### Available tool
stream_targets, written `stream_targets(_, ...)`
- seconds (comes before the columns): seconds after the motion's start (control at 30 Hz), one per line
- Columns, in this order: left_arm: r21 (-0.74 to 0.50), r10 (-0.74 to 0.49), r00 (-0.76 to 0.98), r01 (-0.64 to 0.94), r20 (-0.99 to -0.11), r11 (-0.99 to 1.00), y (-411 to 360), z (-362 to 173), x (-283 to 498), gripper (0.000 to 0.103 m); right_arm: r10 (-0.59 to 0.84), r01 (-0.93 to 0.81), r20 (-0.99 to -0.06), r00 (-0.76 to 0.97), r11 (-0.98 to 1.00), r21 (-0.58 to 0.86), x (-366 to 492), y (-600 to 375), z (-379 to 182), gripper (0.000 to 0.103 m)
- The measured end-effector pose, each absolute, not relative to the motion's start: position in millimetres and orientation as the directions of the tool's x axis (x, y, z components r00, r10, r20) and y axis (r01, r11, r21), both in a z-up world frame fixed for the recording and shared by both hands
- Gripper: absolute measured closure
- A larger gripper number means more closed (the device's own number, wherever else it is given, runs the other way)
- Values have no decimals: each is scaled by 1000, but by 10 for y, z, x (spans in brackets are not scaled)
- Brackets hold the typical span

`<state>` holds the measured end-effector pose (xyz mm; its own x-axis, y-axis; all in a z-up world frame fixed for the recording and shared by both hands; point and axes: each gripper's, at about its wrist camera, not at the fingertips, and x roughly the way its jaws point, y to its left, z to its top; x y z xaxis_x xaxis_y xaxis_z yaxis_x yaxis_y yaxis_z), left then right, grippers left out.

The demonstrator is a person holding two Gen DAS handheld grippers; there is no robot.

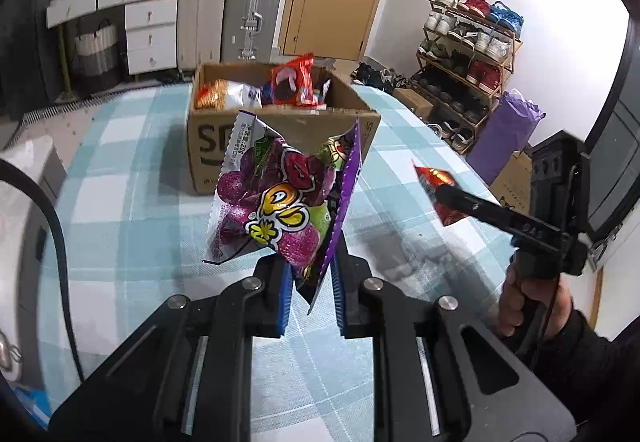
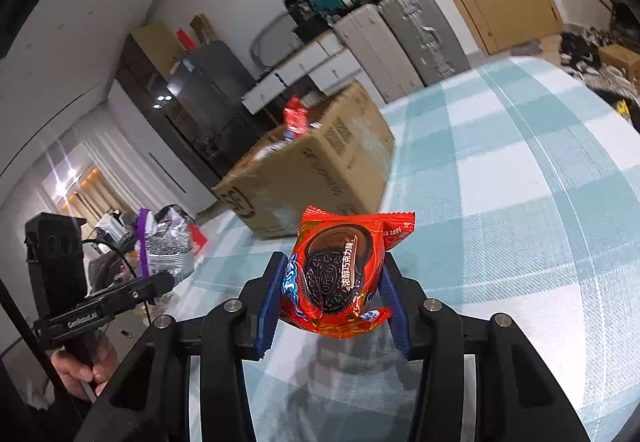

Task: Organize snacks
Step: 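Carry both packs over the box and lower them into it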

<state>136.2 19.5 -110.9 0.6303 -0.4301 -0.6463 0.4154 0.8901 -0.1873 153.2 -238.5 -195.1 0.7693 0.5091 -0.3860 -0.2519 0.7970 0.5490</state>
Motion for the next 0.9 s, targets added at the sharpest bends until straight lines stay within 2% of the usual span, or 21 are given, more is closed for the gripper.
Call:
stream_targets(0.27,-114,-410,668,441,-621,890,248,-610,1315,89,564,-344,-326,759,772,534,1528,-2224,-1298,57)
stream_targets(0.43,-81,-385,723,417,-575,905,263,-164,1344,89,594,-405,-295,749,761,507,1600,-2100,-819,57)
stream_targets(0.57,-63,-367,761,397,-535,916,270,185,1437,89,594,-429,-297,748,773,466,1719,-1983,-483,57)
stream_targets(0.9,-67,-373,758,402,-535,913,117,917,2022,89,521,-416,-307,797,841,347,2070,-1821,253,57)
